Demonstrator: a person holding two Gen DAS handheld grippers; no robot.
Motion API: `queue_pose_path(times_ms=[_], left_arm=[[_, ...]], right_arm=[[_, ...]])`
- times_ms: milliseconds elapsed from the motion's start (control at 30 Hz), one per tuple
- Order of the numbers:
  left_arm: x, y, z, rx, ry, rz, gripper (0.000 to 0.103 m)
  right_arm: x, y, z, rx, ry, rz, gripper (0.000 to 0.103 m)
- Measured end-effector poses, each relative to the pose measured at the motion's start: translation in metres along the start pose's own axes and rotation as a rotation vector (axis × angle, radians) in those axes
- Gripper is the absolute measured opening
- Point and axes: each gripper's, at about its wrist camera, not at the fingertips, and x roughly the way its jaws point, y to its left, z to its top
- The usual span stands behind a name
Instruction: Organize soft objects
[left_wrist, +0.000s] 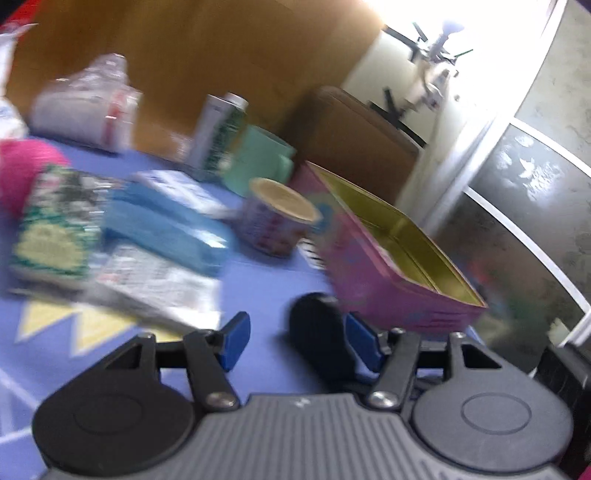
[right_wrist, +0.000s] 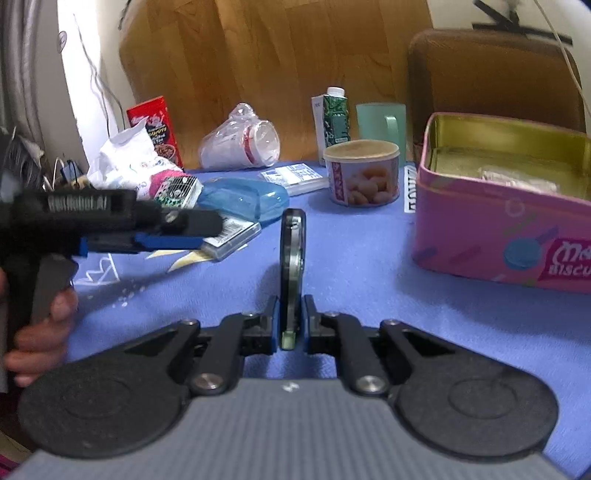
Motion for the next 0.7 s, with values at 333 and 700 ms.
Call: queue_pose_path(times_ms=[333, 700], left_arm=[[0.047, -0.051, 0.015, 0.056, 0.094, 0.045, 0.035], [0.103, -0.144, 0.068, 0.273, 0.019, -0.064, 0.034]], right_arm=[[-0.022, -0.008, -0.005, -0.052, -0.118, -0.07, 0.015], [-0.048, -0.068, 0.035, 0.003, -0.363, -0.285, 0.015]])
